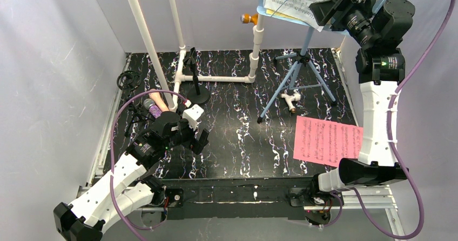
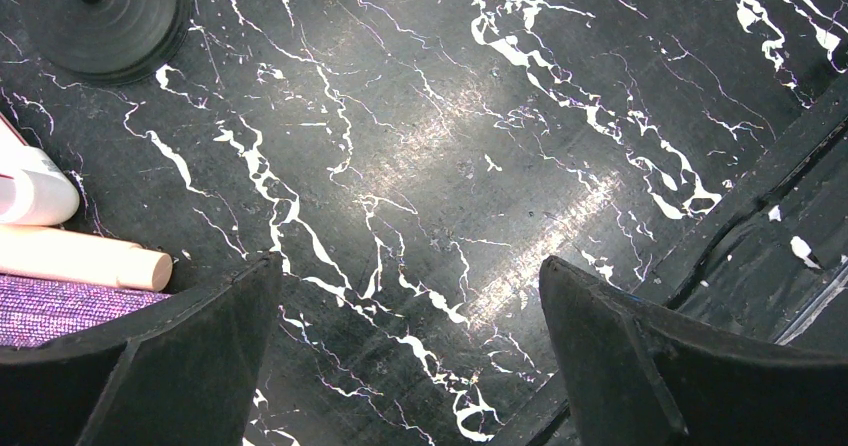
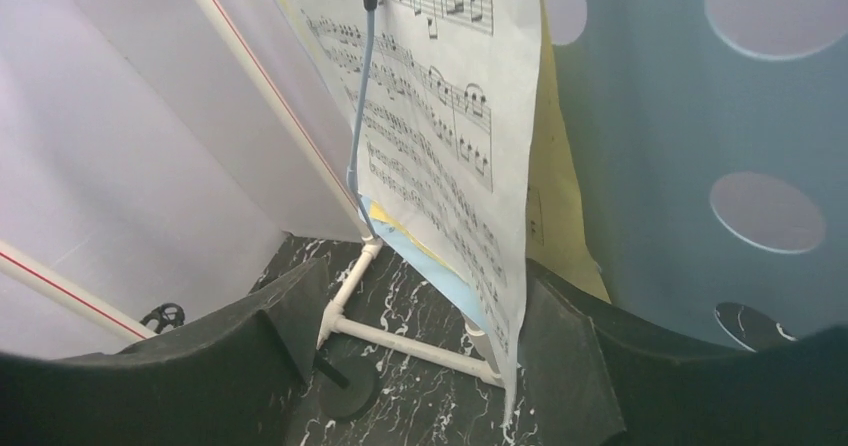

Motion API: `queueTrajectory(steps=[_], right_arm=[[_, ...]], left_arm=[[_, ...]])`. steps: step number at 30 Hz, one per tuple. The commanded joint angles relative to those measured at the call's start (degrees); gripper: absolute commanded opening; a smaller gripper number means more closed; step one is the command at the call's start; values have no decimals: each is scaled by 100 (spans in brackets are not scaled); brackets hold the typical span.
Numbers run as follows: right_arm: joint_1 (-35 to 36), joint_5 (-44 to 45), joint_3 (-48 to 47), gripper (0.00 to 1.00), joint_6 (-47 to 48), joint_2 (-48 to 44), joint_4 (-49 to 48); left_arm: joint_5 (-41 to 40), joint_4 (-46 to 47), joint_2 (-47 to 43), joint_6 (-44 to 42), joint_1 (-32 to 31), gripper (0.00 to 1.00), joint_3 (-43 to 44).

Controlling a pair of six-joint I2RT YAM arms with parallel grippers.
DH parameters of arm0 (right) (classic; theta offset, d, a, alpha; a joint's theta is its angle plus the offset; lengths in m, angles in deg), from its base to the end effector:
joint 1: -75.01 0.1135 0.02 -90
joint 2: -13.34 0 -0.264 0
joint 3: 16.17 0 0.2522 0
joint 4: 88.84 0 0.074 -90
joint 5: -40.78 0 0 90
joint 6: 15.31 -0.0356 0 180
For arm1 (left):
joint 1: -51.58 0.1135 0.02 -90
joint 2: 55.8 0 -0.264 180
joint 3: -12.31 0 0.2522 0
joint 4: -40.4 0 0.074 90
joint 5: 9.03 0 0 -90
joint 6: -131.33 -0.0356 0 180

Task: Pack up the instrument practice props
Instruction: Pick up the sheet music from the music stand.

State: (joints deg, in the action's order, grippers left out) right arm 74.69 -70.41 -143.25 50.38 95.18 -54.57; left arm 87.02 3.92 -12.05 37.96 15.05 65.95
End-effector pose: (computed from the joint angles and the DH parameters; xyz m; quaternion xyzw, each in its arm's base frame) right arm 0.2654 0.0114 0.5743 -0.0052 0.6413 0.2720 0.7174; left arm 0.1389 -0.1075 0.2904 0.3159 0.7891 -0.1928 0.4902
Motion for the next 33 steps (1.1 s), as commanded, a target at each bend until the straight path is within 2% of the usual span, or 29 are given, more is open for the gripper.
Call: queueTrajectory(steps=[1,7,15,18,20,27,33], right_arm=[[16,-17,-404,74,-152,75,-492],[-7,-150,-527,67,-413,139,-758],[-138,-444,-481,48,-925,207,-1299],[-157,-522,-464,36,-1040,225,-1492],[-162,-360,-478,35,-984,250,-1519],[-171,-184,-544,44,-845,390,-1704],[-166,-211,-696,41,-732,498,-1918]], left_arm=[[73,22,2,-67,32,100,21],[75,14,-19,-75,32,100,29],[81,13,-42,-76,41,100,29],[81,13,-50,-77,45,100,29],[90,13,-50,-76,42,100,24],[99,13,-43,-84,50,100,29],[115,13,-42,-83,59,100,24]])
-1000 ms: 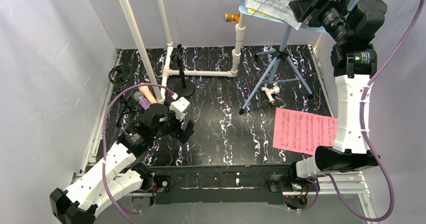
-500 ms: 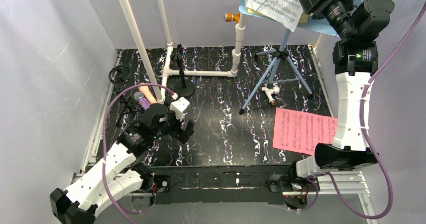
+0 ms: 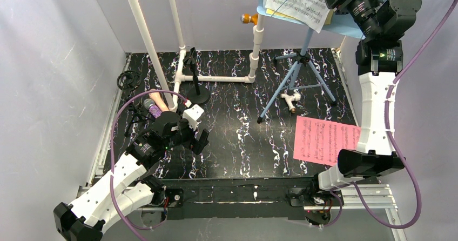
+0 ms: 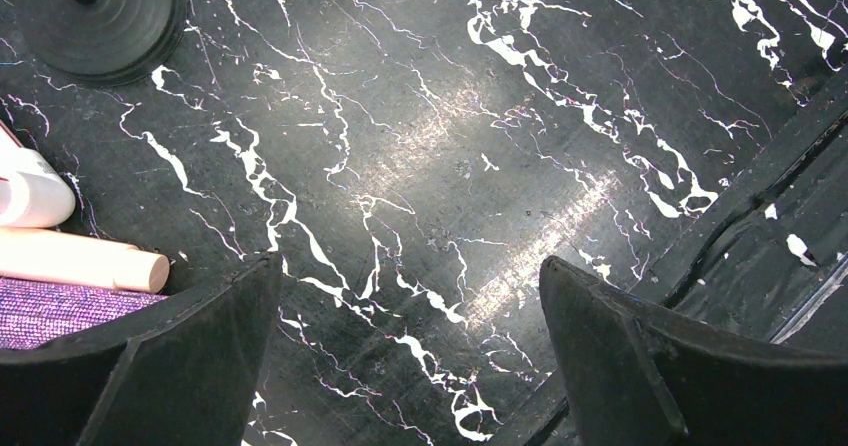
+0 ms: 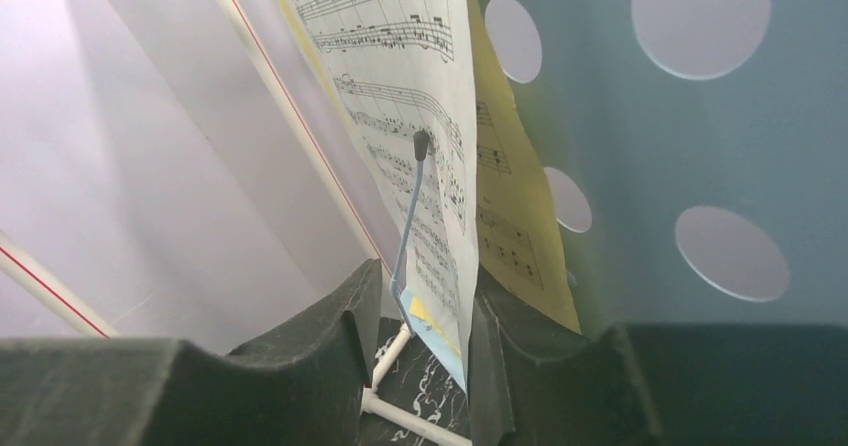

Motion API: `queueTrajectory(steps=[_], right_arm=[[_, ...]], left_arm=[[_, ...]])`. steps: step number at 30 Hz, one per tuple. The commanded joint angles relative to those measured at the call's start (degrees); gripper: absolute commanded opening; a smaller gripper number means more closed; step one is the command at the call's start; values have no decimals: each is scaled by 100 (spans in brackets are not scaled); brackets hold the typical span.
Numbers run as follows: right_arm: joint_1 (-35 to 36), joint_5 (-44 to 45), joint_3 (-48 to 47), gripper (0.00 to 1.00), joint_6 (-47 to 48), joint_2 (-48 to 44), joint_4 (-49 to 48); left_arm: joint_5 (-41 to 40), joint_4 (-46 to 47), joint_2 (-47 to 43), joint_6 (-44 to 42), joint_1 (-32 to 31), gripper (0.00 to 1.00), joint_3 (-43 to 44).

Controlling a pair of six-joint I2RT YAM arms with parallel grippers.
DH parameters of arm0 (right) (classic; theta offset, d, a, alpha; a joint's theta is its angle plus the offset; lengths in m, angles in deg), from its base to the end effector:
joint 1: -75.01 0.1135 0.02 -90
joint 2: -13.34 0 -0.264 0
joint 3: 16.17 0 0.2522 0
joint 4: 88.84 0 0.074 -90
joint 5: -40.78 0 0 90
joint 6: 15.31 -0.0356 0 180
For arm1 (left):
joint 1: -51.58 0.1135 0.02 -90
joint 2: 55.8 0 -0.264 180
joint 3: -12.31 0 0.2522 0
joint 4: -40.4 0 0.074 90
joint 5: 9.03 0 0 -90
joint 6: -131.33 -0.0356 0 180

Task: Pack up the instrument practice props
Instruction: Pick up the sheet music from the music stand.

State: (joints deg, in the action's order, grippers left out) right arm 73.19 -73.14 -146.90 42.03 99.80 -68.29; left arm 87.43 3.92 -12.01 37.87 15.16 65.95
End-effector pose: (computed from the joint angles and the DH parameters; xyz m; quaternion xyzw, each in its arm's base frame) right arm 0.2821 0.0055 0.5959 -0.0072 0.5622 0.3270 0.7596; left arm 0.1390 -0.1075 0.2903 0.3176 0.7886 -0.1947 0.4893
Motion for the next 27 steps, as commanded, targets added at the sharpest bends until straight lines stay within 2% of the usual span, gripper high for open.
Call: queueTrajectory(steps=[1,5,8,10,12,17,23,27], right_arm=[[-19,52,-359,39,102,47,-587],[-20,76,-509,33,119,135,-780],[-20,103,-579,25,140,208,-887],[-20,114,-590,17,167,240,-923],[-20,104,-593,1,245,263,-933],[-20,236,-806,1,789,247,-722],[-33,1193,-1566,1,1875,135,-37],[-63,1415,-1937,1,2252,8,103]], left_arm=[[75,13,-39,-75,50,100,28],[92,13,-22,-75,65,100,24],[92,13,-20,-75,73,100,29],[92,13,-11,-72,75,100,29],[92,13,-11,-71,83,100,29],[93,14,-17,-68,100,100,29],[100,18,-37,-70,109,100,14],[101,5,-46,-71,109,100,19]])
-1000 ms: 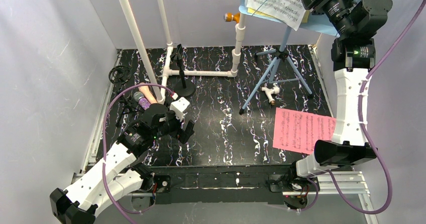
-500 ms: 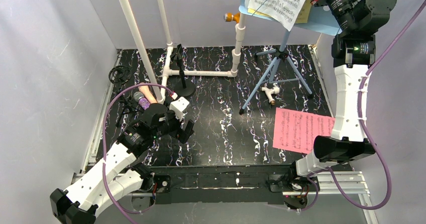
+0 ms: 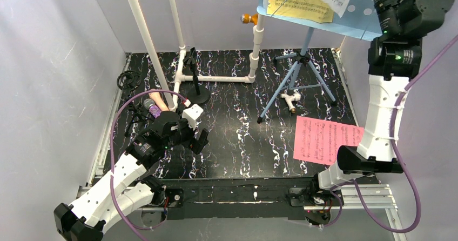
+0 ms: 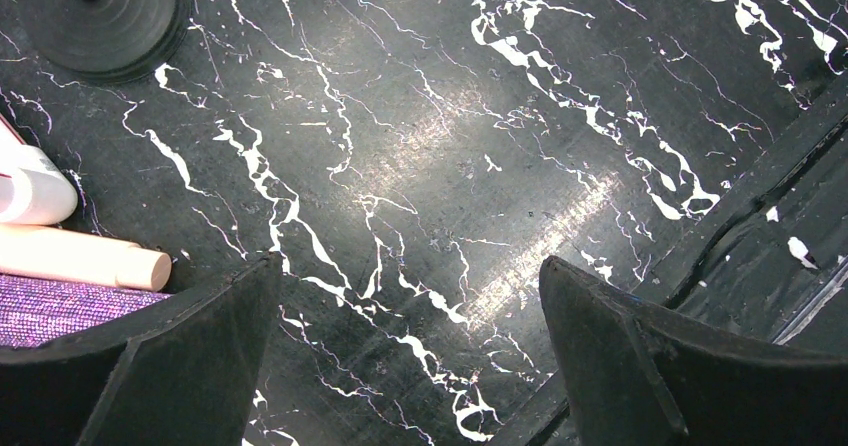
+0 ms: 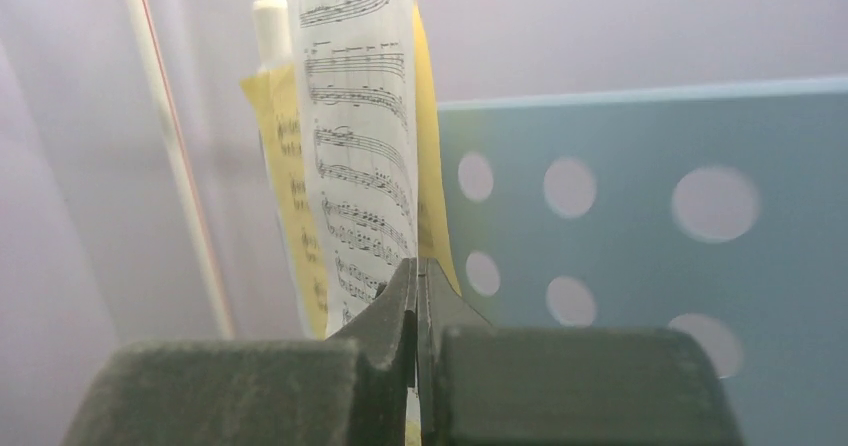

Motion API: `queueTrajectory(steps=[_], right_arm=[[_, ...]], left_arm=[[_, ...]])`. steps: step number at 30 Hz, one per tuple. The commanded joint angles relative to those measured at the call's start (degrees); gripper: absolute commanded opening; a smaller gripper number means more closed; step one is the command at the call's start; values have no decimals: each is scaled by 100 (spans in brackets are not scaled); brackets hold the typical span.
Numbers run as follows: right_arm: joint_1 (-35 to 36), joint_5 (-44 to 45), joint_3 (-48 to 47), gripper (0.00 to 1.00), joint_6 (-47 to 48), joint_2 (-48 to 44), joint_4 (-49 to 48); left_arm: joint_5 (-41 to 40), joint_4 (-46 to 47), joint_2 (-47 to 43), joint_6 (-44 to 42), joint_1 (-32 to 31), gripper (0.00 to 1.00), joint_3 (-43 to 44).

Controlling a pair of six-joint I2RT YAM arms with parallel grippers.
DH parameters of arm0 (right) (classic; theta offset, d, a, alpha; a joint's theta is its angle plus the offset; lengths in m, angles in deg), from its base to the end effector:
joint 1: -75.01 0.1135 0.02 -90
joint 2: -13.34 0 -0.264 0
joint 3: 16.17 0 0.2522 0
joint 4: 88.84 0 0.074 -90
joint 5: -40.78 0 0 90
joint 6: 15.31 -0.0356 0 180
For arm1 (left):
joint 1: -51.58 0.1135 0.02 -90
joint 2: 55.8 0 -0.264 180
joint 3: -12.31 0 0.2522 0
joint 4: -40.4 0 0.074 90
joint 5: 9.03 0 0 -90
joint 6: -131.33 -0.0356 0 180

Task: Pack up the instrument practice props
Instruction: Pick up the sheet music from the music stand, then place the sheet music at the center of the board.

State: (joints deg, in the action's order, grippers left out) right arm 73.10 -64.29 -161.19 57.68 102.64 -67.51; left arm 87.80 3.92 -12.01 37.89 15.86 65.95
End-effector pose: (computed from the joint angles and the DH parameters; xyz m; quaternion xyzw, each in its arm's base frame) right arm 0.2484 0.0010 0.6471 -0.0384 0.4752 0.1759 0.8613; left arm 0.1401 -0.1060 0.2903 0.3141 0.7898 -0.1944 0.4896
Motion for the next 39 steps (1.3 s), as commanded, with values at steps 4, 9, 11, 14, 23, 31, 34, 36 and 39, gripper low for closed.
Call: queueTrajectory(steps=[4,9,11,14,23,31,34,36,39], right_arm=[[-76,366,-799,1,852,-432,184],[-96,-633,-1057,1,899,-704,382],[-107,-1231,-833,1,746,-861,382],[-102,-1876,-388,1,532,-1159,406],[-108,-3221,935,1,-112,-1941,232],[-109,-3578,2551,1,491,-2562,1075],[-115,-3619,2974,1,1232,-2717,1854],[-115,-3587,3229,1,2088,-2815,2579],[-113,-3346,3589,1,3303,-2929,3663]], left_arm=[[55,4,-71,-77,39,100,19],[55,-4,-90,-66,39,100,20],[60,-4,-90,-66,39,100,18],[55,-12,-90,-61,42,100,20],[38,-16,-72,-60,35,100,11],[48,-20,-46,-62,39,100,11],[46,-17,-33,-64,39,100,11],[53,-18,-21,-68,39,100,10],[68,-15,-1,-65,39,100,18]])
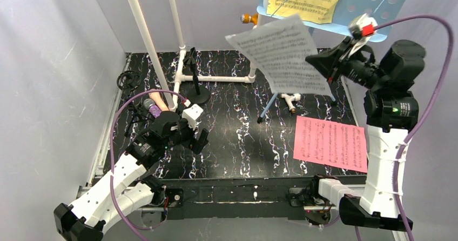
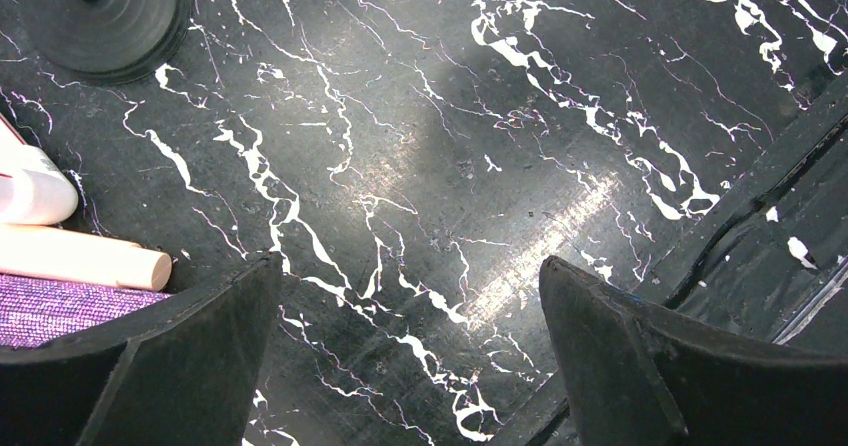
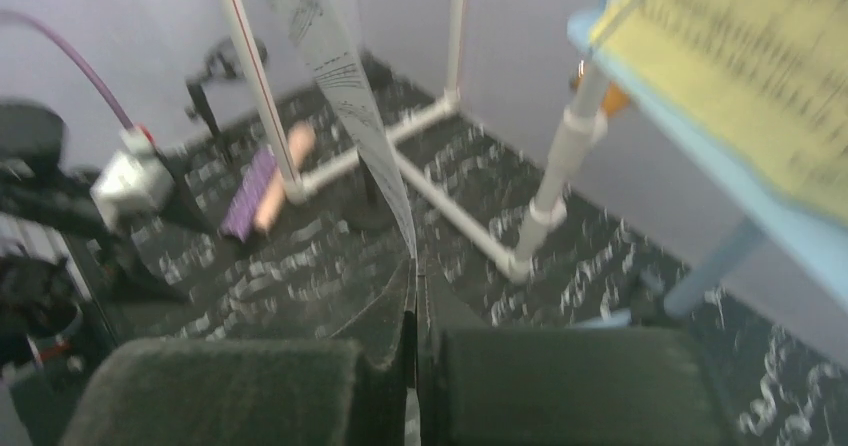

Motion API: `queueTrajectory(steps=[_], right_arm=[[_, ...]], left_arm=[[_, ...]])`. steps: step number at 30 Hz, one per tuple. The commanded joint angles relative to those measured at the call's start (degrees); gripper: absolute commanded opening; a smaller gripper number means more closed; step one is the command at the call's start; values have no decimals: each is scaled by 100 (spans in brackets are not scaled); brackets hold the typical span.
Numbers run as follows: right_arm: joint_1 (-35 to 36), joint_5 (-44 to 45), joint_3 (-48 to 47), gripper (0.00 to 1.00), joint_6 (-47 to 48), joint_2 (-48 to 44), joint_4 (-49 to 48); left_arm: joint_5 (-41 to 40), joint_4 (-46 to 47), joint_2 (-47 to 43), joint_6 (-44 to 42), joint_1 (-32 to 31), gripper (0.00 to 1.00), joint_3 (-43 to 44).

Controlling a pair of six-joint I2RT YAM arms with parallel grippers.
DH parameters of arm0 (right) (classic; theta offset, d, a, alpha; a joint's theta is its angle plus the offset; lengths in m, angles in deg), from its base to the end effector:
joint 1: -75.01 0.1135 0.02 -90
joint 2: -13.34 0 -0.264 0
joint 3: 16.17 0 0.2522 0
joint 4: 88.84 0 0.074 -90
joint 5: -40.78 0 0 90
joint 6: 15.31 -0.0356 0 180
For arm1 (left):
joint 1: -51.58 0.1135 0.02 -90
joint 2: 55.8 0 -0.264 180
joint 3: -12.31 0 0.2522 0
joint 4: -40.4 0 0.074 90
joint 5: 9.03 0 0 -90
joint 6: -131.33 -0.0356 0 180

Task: Pack up the instrument practice props
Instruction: Place the sheet music at the center of the board.

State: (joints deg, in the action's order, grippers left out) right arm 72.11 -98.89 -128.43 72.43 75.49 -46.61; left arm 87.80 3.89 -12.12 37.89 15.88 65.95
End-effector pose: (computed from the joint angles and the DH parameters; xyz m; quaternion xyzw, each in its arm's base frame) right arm 0.1557 0.0193 0.5537 -0.2895 0.6098 0.2721 0.6858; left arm 0.1399 -0.1057 0.2906 0.3139 0.7895 -0.1945 0.4902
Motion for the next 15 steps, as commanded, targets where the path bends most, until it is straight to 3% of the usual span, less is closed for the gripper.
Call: queueTrajectory(steps=[1,7,10,15], right_arm=[[-12,241,419,1,2229,-234,1907],[-9,1139,575,1,4812,9,4156],[-9,1636,547,1,5669,163,5040],[2,2517,965,1,6296,-44,5292]], left_arm=[[72,-12,14,-62,37,100,19],[73,-20,51,-65,37,100,20],[81,-20,61,-58,37,100,20],[90,-20,96,-53,37,100,18]])
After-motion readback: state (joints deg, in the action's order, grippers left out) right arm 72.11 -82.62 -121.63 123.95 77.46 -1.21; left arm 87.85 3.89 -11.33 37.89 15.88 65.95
